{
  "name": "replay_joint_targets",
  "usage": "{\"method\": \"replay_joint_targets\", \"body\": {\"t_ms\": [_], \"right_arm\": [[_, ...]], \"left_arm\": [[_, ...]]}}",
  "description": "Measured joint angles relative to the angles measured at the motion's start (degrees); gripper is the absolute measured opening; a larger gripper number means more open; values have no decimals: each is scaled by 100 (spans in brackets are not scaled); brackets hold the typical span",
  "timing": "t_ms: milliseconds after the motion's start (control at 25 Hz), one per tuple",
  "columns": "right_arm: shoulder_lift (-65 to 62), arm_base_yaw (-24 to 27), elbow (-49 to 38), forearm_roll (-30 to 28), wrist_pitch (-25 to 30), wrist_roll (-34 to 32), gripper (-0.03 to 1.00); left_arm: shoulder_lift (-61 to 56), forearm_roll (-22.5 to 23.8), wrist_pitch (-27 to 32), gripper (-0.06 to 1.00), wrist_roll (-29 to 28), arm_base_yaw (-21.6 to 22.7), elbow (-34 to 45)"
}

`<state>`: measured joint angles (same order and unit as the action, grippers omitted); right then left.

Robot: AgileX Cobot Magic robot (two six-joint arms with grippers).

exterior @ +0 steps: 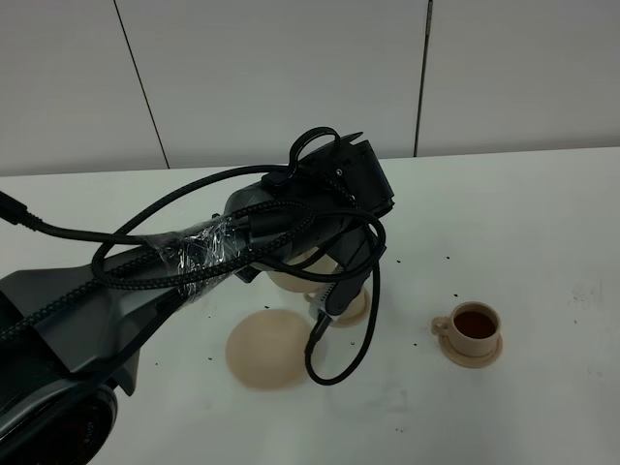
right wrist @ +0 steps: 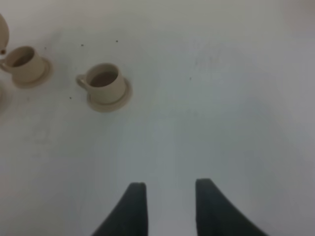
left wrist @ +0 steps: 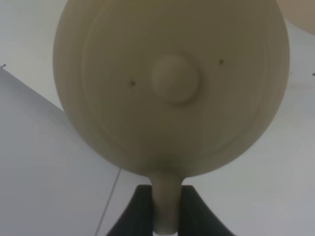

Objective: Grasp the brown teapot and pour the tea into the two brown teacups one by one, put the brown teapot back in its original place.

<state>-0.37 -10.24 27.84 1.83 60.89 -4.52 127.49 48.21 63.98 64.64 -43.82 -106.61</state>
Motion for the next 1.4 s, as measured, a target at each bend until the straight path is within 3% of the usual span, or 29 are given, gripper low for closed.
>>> {"method": "replay_joint_targets", "body": {"t_ms": [400,920,1080,1400], "right_arm": [[0,0,0,0,0,0,24],[0,0,0,0,0,0,24],[0,0,0,0,0,0,24],[0,0,0,0,0,0,24]], "left_arm": [[-18,-249,352,17,-1067,83,0],[-523,-1903,368,17,-2998,502,0],[-627,-2340,368,17,-3239,610,0],[-622,-3762,370,17,-3635,904,0]]}}
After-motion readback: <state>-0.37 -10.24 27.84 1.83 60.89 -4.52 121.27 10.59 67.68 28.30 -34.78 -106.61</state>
